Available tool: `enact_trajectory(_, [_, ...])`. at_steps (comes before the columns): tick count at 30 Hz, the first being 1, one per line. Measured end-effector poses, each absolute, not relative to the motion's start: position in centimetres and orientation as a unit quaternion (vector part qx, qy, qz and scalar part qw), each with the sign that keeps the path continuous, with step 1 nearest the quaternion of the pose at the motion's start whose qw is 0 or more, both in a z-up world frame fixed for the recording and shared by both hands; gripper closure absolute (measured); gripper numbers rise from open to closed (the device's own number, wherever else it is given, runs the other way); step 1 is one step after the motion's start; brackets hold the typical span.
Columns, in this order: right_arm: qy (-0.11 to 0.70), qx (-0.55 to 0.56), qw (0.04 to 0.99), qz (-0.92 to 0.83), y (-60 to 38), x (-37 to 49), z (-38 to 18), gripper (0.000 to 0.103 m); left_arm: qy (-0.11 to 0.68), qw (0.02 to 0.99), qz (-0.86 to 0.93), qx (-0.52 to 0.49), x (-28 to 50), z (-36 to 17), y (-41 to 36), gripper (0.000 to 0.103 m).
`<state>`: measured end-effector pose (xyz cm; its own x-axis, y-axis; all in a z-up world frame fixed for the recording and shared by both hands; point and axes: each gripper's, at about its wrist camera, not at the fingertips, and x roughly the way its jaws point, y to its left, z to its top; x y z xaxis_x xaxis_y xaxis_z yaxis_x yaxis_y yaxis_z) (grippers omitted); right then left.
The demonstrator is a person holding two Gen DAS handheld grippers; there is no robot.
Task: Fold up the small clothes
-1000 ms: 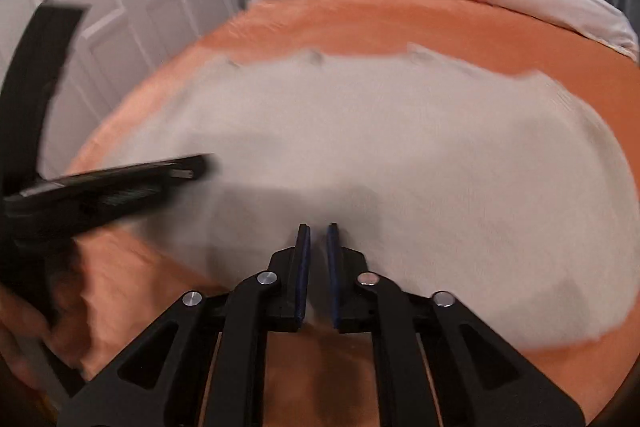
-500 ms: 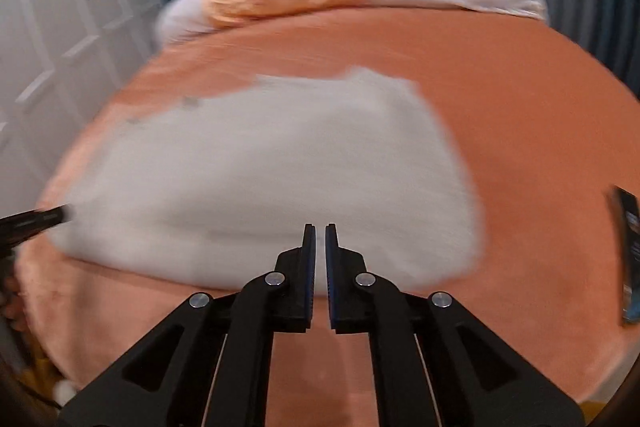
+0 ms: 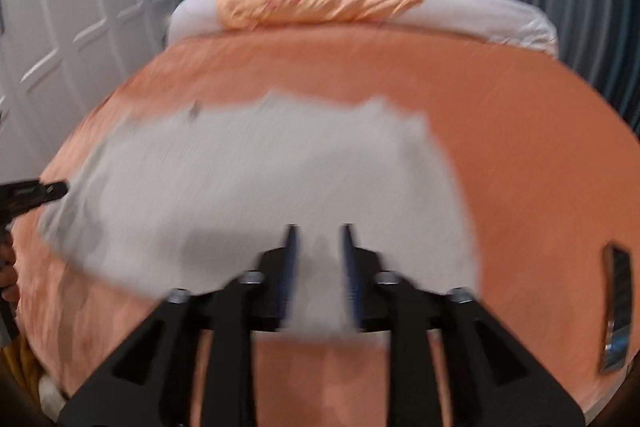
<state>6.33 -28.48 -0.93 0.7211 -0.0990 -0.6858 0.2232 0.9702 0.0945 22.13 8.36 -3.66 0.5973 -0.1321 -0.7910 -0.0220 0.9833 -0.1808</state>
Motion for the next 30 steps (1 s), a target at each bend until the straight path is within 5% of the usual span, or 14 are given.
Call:
enact_trajectory(5, [0.364, 0.126, 0.914, -0.124, -34.6, 12.7, -2.1, 0.057, 0.449, 0.889, -0.003, -0.087, 27.7, -4.7, 8.7, 0.041])
enact_trajectory(9, [0.397, 0.155, 0.895, -0.134, -36.7, 16.8, -5.1, 0.057, 0.477, 0.870, -0.006, -0.127, 30.3, -7.0, 9.6, 0.041])
enact_trajectory(10, [0.411, 0.157, 0.889, -0.128, -36.5, 17.7, -6.1, 0.059, 0.483, 0.865, -0.010, -0.135, 30.7, -7.7, 9.6, 0.043])
enact_trajectory(12, [0.425, 0.161, 0.884, -0.112, -36.1, 18.5, -7.0, 0.088, 0.491, 0.860, -0.026, -0.140, 31.1, -8.4, 9.6, 0.074])
enact_trajectory(14, [0.403, 0.162, 0.895, -0.100, -35.7, 17.8, -6.3, 0.096, 0.483, 0.863, -0.039, -0.144, 31.1, -8.1, 9.5, 0.096])
enact_trajectory(19, [0.263, 0.178, 0.943, -0.096, -35.2, 13.8, -0.1, 0.096, 0.422, 0.895, -0.035, -0.142, 30.2, -5.0, 9.9, 0.098])
enact_trajectory(24, [0.409, 0.175, 0.881, -0.159, -38.5, 16.9, -9.0, 0.096, 0.469, 0.874, 0.010, -0.129, 32.1, -9.5, 10.7, 0.097])
enact_trajectory(30, [0.356, 0.143, 0.906, -0.178, -36.6, 14.8, -4.7, 0.089, 0.447, 0.888, 0.005, -0.111, 30.7, -7.8, 9.9, 0.088])
